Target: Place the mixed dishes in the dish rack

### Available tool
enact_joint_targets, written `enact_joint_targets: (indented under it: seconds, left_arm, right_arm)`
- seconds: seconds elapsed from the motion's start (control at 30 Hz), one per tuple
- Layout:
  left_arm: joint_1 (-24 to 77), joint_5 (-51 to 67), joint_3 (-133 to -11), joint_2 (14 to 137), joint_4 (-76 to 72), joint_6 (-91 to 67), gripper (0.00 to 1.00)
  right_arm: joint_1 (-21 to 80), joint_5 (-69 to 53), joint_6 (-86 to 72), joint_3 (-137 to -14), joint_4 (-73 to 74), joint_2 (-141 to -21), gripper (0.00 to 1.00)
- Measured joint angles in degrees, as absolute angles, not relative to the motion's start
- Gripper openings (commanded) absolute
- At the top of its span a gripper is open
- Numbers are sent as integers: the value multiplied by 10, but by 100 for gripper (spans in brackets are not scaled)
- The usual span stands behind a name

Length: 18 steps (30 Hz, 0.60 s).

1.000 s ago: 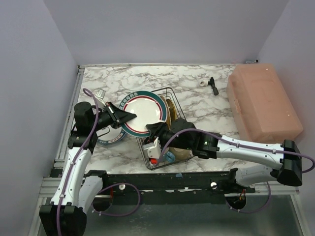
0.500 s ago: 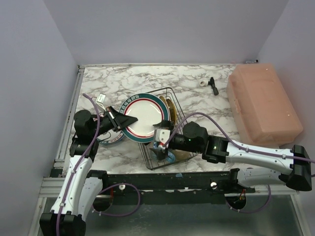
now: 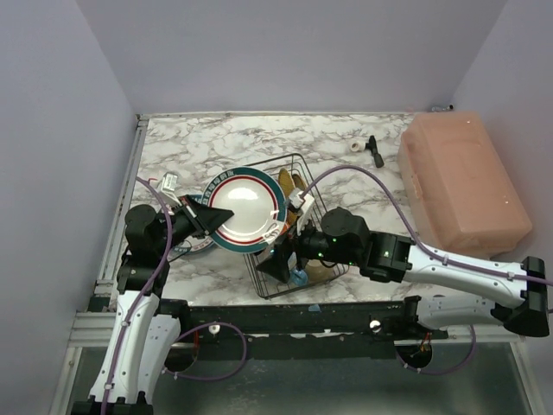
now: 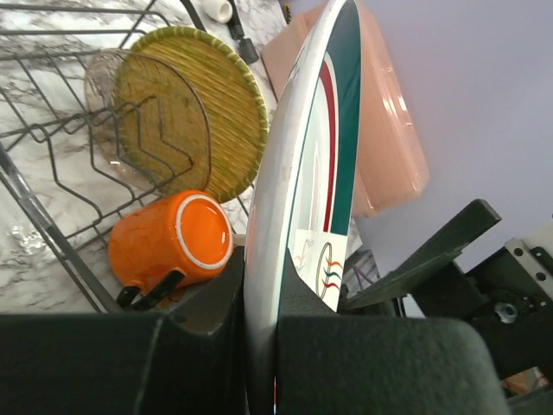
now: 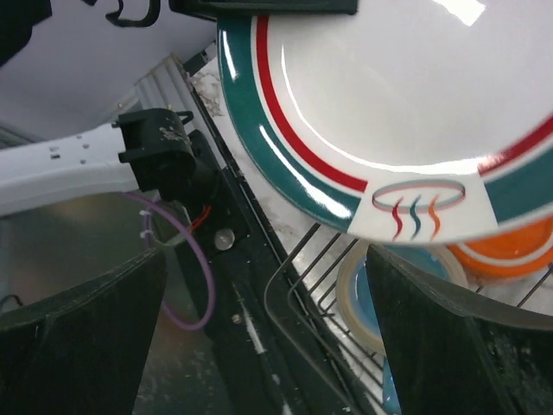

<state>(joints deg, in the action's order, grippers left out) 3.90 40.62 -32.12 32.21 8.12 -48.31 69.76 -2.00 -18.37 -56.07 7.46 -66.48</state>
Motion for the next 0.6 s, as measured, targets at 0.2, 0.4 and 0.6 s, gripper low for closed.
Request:
enact_joint_targets:
  seconds: [0.2, 0.4, 0.6]
  left_arm:
    - [39, 394, -321, 316, 96, -457, 0]
    - [39, 412, -321, 315, 100, -449, 0]
    - [39, 464, -322, 309, 91, -451, 0]
  right_arm:
    - [697, 55, -304, -582, 140, -607, 100]
    - [641, 86, -349, -658, 187, -609, 100]
    - [563, 13, -363, -661, 201, -645, 96]
